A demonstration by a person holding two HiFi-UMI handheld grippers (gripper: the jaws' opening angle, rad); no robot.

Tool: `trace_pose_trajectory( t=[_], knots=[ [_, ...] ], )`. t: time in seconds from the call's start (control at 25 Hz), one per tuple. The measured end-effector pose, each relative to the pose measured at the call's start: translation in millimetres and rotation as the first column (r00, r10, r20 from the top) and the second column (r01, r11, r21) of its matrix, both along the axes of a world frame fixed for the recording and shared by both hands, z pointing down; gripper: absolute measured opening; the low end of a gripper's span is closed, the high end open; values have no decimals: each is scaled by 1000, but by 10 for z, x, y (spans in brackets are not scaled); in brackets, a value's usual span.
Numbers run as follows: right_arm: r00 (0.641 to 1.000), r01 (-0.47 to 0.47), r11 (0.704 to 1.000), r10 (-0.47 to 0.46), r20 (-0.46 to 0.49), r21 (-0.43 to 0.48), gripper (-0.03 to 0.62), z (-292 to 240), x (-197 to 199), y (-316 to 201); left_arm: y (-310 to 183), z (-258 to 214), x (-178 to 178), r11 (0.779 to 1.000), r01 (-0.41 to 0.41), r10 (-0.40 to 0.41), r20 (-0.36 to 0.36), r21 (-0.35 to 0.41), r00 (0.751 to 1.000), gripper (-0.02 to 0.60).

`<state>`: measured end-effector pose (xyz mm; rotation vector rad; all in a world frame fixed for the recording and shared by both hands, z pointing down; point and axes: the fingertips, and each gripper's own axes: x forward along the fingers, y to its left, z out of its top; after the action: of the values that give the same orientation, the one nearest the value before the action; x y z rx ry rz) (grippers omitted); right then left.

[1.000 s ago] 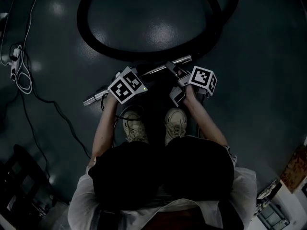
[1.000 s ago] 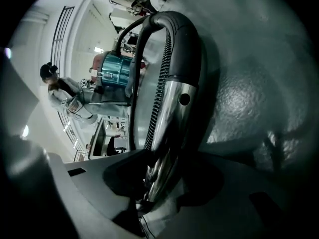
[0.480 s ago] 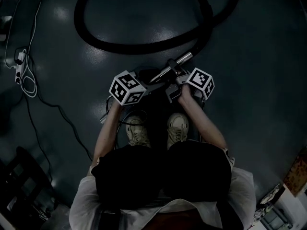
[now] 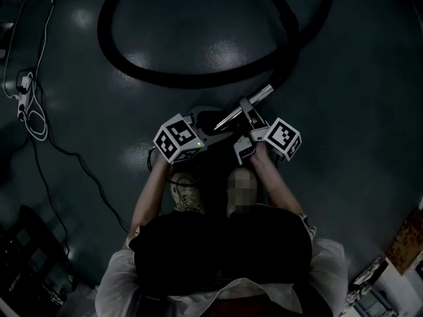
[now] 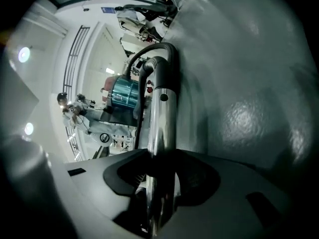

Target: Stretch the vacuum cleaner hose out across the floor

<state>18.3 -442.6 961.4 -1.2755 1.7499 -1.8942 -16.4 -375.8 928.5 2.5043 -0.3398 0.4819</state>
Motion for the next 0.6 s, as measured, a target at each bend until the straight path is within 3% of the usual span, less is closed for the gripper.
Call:
trace_pose_trajectory(
  t=[0.16, 0.28, 0.4, 0.6],
  knots=[
    [998, -27, 994, 33, -59, 102, 173, -402, 176, -83, -80, -297, 174, 999, 3, -3, 0, 35, 1000, 239],
    [987, -11, 978, 44, -155, 207, 173, -1051, 197, -184, -201, -794, 220, 1000, 17, -17, 31, 27, 999, 239],
    [976, 118, 947, -54, -212, 300, 172, -1948, -36, -197, -286, -1509, 72, 999, 43, -43, -1, -7, 999, 239],
    [929, 344, 868, -260, -262, 358, 159, -3276, -512, -230, -455, -2698, -235, 966, 237, -247, -97, -106, 964, 239]
  ],
)
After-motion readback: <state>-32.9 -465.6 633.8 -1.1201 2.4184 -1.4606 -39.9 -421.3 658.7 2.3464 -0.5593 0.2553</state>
